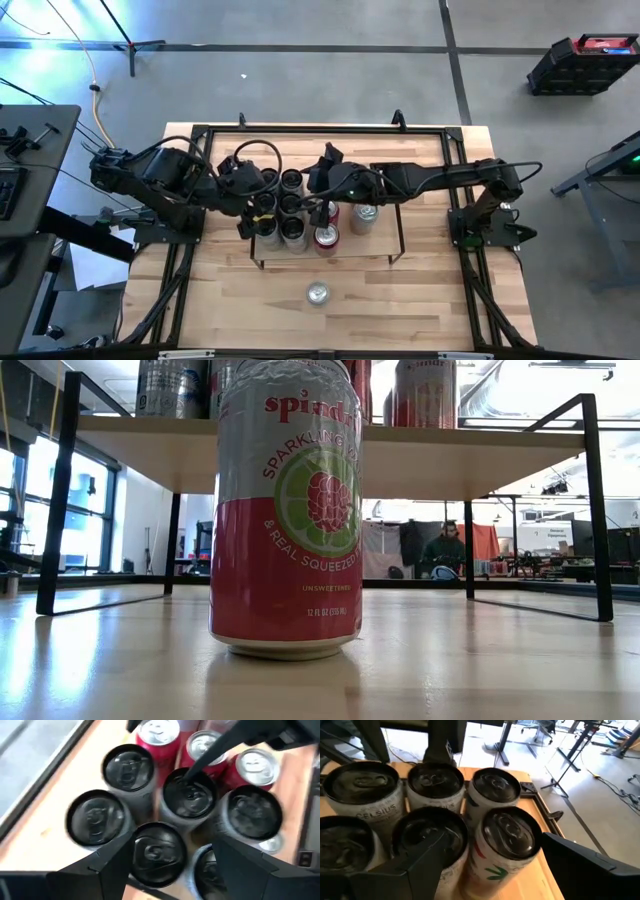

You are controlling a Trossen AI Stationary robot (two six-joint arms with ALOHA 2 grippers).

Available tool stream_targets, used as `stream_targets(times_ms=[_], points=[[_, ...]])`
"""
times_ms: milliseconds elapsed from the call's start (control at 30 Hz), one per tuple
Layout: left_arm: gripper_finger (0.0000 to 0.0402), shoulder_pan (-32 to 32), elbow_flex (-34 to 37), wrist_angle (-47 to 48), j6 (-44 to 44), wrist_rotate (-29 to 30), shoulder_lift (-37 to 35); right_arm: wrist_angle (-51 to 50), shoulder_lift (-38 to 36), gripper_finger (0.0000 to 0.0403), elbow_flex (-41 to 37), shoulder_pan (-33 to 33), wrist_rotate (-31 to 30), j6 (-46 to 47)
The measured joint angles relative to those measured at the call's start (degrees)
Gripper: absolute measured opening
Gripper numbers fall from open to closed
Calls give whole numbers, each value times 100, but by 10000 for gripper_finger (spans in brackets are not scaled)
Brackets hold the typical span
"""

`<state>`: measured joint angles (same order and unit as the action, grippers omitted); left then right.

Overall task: Place canned beverage on shelf
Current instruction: Adjust the soda cans on the shelf

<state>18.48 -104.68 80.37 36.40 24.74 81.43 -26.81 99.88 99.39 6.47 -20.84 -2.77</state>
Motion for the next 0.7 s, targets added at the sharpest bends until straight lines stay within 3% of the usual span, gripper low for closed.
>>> stream_targets(times_ms=[200,500,700], points=[[257,-64,0,383,153,814,0,23,-2,311,0,76,-38,26],[257,-443,0,437,37,1321,0,266,-24,311,0,27,-61,25],[257,-746,2,962,22,1324,91,254,-24,311,0,28,-74,35]])
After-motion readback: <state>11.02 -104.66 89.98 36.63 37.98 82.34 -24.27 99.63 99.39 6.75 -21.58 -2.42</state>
